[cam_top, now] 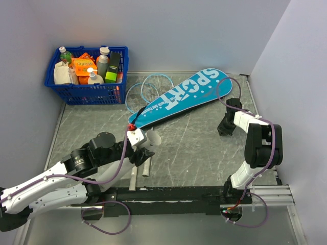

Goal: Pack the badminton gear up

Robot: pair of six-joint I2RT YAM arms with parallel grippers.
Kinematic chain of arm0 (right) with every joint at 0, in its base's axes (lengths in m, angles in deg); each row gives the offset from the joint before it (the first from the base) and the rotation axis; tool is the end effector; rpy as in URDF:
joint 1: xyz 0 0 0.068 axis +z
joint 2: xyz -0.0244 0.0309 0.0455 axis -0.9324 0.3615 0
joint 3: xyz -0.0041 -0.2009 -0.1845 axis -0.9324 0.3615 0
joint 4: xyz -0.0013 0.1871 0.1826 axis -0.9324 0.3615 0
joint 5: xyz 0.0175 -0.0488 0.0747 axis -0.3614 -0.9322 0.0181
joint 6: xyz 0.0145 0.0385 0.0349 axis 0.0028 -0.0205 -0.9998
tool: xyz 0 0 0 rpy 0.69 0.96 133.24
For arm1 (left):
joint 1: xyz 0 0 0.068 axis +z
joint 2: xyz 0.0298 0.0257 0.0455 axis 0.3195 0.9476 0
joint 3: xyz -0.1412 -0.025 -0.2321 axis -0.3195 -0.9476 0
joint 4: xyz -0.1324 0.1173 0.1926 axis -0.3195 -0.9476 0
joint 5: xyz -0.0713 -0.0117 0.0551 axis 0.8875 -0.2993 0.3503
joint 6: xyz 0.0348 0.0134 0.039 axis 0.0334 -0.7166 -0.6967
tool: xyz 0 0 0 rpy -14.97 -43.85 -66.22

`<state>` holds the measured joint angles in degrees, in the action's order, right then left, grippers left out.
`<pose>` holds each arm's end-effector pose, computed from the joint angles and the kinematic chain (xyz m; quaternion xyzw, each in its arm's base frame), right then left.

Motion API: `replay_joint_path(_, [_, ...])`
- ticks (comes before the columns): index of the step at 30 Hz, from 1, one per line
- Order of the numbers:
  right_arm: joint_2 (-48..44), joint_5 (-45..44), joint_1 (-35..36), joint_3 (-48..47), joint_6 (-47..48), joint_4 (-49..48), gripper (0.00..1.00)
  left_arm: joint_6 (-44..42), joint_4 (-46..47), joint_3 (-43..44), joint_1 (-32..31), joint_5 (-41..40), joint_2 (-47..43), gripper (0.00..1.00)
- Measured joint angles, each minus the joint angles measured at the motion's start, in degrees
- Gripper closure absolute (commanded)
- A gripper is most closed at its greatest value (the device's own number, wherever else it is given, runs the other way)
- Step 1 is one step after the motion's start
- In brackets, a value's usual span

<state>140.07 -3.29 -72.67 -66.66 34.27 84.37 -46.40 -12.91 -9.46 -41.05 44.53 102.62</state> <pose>0.3098 -0.0226 0.1594 0.2916 0.9384 0.0191 0.1843 0.0829 -0.1448 0.3381 0.4094 0.6762 -0.3170 0.5240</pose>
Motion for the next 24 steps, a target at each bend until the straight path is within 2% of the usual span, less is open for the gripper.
replay_joint_path(10, [-0.9,0.9,0.0,0.1,0.0,-0.1,0.96,0.0,0.2,0.0,0.1,0.0,0.6,0.99])
replay_joint_path(15, [-7.5,2.3,1.6,0.3,0.2,1.1,0.93,0.0,0.6,0.2,0.2,0.0,2.5,0.99])
replay_joint_path(20, [-19.4,3.6,10.4,0.2,1.5,2.1,0.91,-0.1,1.4,0.2,0.2,0.7,5.1,0.99])
replay_joint_path(24, [-28.4,8.3,16.9,-0.3,2.2,3.1,0.91,-0.3,1.9,0.3,0.2,2.4,7.1,0.99])
